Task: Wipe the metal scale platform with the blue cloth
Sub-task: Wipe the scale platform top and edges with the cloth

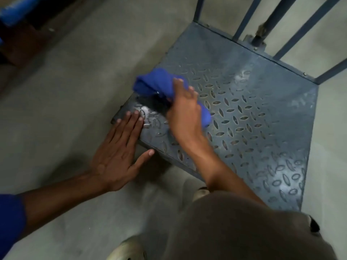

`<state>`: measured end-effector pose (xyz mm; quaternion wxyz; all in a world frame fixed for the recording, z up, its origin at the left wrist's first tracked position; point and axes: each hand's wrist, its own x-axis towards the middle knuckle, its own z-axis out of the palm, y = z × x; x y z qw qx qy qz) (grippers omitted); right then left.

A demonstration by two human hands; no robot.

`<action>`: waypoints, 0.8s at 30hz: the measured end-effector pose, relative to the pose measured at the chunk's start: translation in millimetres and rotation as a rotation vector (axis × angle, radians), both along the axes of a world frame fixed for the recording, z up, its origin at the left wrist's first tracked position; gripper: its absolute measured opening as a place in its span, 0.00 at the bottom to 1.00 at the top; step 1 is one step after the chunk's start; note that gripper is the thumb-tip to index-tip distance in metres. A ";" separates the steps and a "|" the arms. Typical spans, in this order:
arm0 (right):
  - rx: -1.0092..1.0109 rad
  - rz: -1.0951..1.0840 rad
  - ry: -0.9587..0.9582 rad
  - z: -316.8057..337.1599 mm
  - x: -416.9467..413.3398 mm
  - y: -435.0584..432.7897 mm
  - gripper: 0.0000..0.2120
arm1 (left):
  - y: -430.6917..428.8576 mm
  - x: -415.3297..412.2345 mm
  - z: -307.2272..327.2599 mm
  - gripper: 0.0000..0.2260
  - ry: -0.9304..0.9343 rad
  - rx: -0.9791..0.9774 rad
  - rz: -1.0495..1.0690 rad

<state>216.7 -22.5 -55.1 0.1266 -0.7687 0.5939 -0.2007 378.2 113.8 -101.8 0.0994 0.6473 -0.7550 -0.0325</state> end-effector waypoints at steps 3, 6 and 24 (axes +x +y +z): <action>-0.039 -0.145 0.204 -18.8 -27.1 19.0 0.28 | 0.9 8.8 0.1 0.41 -0.064 -0.040 -0.052; 0.063 -0.009 0.167 -17.8 14.4 16.1 0.30 | -3.2 6.4 -2.7 0.43 -0.137 -0.039 -0.069; 0.113 -0.382 0.029 28.4 -217.5 111.1 0.29 | 10.7 -56.7 1.1 0.48 -0.136 -0.085 -0.366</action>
